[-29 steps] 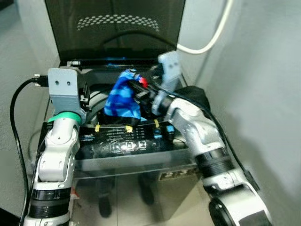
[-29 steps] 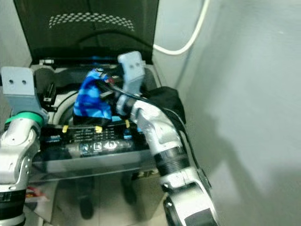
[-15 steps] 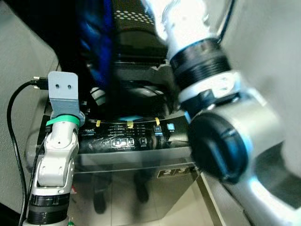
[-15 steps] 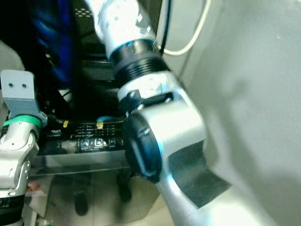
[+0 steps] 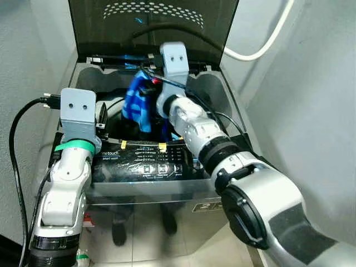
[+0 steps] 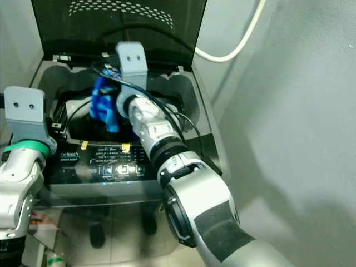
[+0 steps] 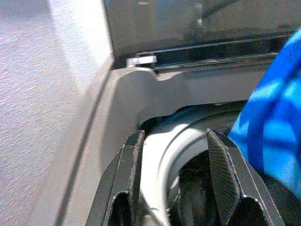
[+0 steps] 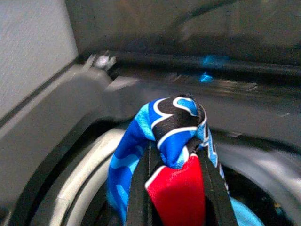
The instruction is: Clothes washing
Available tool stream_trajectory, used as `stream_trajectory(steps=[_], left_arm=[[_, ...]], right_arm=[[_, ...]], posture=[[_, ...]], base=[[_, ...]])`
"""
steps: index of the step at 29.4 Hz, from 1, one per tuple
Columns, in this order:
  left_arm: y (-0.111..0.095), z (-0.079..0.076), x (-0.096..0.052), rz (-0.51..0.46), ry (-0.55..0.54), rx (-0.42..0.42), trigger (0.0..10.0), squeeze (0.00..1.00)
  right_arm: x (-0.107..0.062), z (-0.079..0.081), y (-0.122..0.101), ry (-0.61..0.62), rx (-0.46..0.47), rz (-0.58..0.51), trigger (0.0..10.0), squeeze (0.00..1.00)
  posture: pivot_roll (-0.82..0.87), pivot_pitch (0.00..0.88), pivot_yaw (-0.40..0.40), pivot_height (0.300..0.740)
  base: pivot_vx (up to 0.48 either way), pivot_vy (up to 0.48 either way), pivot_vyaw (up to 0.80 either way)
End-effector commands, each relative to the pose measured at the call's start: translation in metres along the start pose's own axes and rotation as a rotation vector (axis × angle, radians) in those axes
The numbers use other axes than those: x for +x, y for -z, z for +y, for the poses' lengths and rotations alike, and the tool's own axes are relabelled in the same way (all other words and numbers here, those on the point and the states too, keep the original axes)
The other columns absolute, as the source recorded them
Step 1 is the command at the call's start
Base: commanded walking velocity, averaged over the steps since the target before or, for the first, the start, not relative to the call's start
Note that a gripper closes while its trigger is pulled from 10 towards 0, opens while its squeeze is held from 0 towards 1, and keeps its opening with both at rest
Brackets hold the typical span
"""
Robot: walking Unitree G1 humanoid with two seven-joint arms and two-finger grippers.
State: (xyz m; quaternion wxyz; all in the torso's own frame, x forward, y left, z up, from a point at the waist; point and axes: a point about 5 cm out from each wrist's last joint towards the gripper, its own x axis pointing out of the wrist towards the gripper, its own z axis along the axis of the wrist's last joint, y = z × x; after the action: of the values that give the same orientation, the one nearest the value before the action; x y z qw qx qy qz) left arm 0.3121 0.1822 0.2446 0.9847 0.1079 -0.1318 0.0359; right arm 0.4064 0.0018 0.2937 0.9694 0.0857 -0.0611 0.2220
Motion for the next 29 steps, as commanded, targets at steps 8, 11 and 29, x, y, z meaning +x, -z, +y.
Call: stream_trajectory(steps=[8,11,29], left_arm=[[0.004,-0.04,-0.011,0.105,0.417,0.07,10.0,0.0],[0.008,-0.041,-0.012,0.163,0.448,0.064,10.0,0.0],[-0.014,-0.035,-0.002,0.123,0.427,0.07,10.0,0.0]], right_arm=[[-0.001,-0.035,-0.052,0.197,-0.135,-0.146,10.0,0.0],[0.001,-0.024,-0.052,0.068,-0.291,-0.096,10.0,0.0],[-0.002,-0.007,-0.033,-0.377,-0.331,0.177,10.0,0.0]], posture=[[0.2,0.055,-0.01,0.74],[0.2,0.054,-0.003,0.74],[0.2,0.043,0.021,0.74]], base=[[0.0,0.0,0.0],[0.0,0.0,0.0],[0.0,0.0,0.0]])
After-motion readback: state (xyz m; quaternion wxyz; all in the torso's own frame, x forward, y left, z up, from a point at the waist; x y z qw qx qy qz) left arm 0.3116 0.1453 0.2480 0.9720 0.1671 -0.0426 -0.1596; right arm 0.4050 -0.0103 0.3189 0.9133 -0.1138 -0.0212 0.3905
